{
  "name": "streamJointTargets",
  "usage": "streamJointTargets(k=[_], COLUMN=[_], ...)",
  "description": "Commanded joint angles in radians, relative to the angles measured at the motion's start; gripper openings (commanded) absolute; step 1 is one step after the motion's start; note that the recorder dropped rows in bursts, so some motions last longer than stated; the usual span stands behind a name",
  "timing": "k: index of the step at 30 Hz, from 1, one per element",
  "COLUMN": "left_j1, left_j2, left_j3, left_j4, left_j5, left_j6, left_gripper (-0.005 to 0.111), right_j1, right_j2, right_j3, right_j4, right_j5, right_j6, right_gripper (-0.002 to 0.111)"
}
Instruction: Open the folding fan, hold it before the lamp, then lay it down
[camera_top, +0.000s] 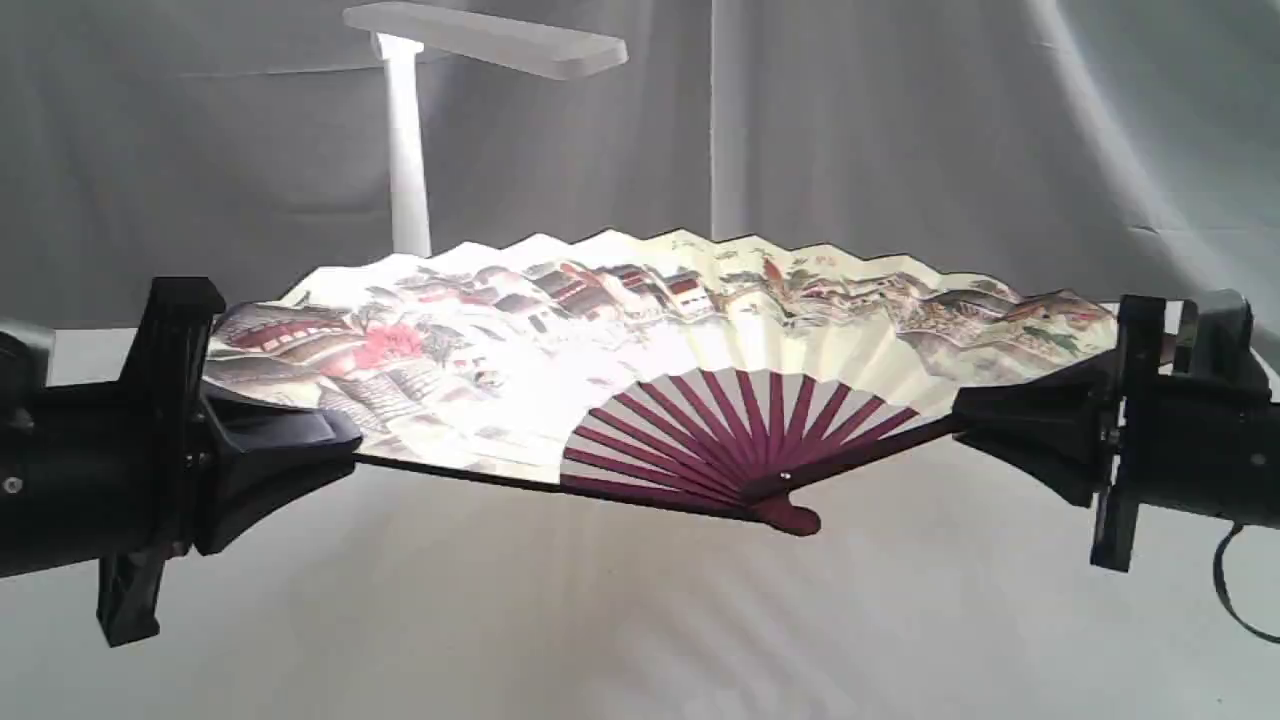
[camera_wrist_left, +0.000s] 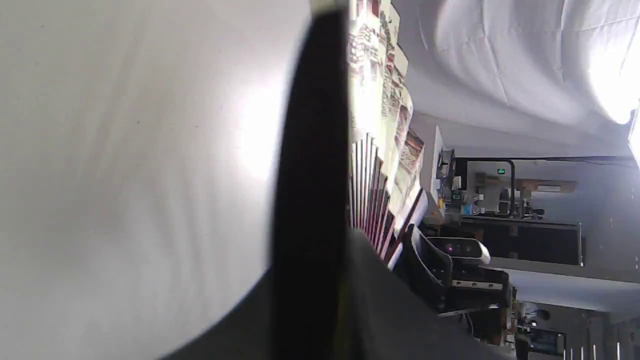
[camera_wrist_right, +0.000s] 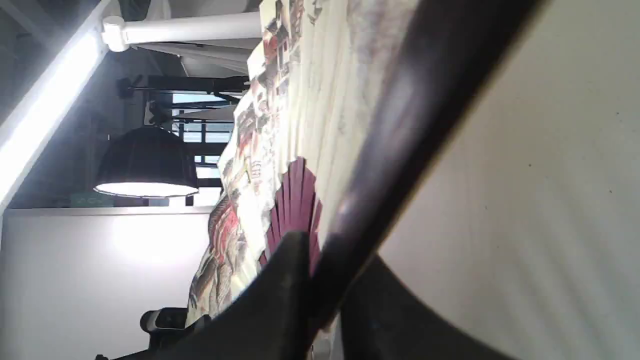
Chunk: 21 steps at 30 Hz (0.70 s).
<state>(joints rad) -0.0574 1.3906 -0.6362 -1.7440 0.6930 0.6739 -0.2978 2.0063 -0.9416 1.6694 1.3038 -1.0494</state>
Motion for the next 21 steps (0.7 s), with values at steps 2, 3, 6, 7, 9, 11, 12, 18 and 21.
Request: streamJointTargets(k=[2, 3, 6, 7, 9, 11, 12, 18, 21], left_j1=[0.036, 0.036, 0.036, 0.036, 0.036, 0.036, 0.036, 0.036, 0.036], left_j2=[-0.02, -0.02, -0.02, -0.02, -0.02, -0.02, -0.02, -0.02, -0.02], left_j3=[0.003, 0.003, 0.003, 0.003, 0.003, 0.003, 0.003, 0.003, 0.003], left_j4=[0.0, 0.0, 0.0, 0.0, 0.0, 0.0, 0.0, 0.0, 0.0], left_j5=[-0.199, -0.196, -0.193, -0.193, -0.193, -0.198, -0.198, -0.198, -0.229], left_j6=[0.033, 0.033, 0.017, 0.007, -0.014, -0.04, -0.048, -0.048, -0.048], left_gripper=[0.0, 0.0, 0.0, 0.0, 0.0, 0.0, 0.0, 0.0, 0.0], right_j1=[-0.052, -0.052, -0.051, -0.051, -0.051, -0.051, -0.051, -0.051, -0.051], right_j2=[-0.05, -0.057, -0.073, -0.078, -0.088, -0.098, -0.107, -0.135, -0.147], right_j3=[-0.015, -0.015, -0.015, -0.015, -0.015, -0.015, -0.015, -0.015, -0.015], right_j4=[0.075, 0.075, 0.075, 0.075, 0.075, 0.075, 0.075, 0.075, 0.075], right_j5=[-0.083, -0.083, -0.083, -0.083, -0.083, -0.083, -0.083, -0.083, -0.083], right_j6=[-0.06, -0.05, -0.026, -0.021, -0.011, 0.008, 0.013, 0.039, 0.064], right_gripper=[0.0, 0.0, 0.0, 0.0, 0.0, 0.0, 0.0, 0.0, 0.0])
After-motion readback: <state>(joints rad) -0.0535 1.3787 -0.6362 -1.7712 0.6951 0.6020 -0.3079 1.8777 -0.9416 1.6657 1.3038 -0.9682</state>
